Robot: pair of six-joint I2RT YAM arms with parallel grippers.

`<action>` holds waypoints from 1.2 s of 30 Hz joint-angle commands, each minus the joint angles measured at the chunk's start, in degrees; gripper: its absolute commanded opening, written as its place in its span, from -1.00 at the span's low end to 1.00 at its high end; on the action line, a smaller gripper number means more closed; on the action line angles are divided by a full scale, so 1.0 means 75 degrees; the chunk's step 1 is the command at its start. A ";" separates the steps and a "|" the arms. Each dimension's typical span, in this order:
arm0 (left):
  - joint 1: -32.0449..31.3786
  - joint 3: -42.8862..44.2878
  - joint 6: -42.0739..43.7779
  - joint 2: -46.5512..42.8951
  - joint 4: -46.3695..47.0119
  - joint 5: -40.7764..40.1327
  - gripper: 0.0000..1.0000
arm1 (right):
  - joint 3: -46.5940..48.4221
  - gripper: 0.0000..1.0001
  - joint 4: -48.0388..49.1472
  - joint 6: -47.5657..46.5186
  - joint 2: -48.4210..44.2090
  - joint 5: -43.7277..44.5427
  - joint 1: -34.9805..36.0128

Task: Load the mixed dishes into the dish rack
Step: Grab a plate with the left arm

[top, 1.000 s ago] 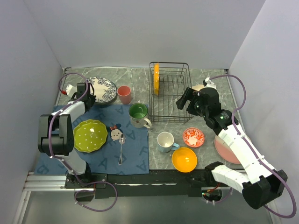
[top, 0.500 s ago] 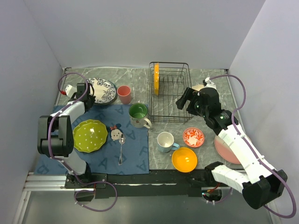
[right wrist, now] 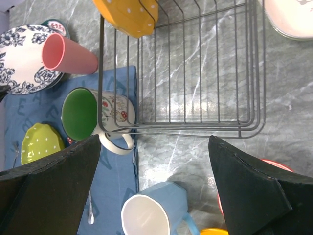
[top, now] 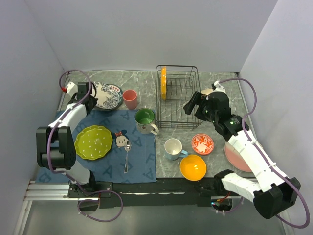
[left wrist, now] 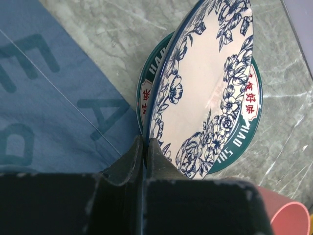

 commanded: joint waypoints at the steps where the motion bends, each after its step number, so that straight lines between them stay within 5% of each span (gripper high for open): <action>1: -0.0110 0.0799 0.0942 -0.0073 -0.0367 0.0016 -0.98 | 0.0212 0.96 0.0362 -0.0104 0.0145 -0.0216 -0.0053; 12: -0.0157 0.2369 0.1271 -0.0049 -0.1142 -0.0242 -0.98 | 0.0458 0.95 0.0526 -0.0186 0.0485 -0.0708 -0.0053; 36: -0.0215 0.3659 0.1786 -0.0904 -0.1938 0.0718 -0.98 | 0.1055 0.93 0.1686 -0.1427 0.0872 -0.2757 0.0333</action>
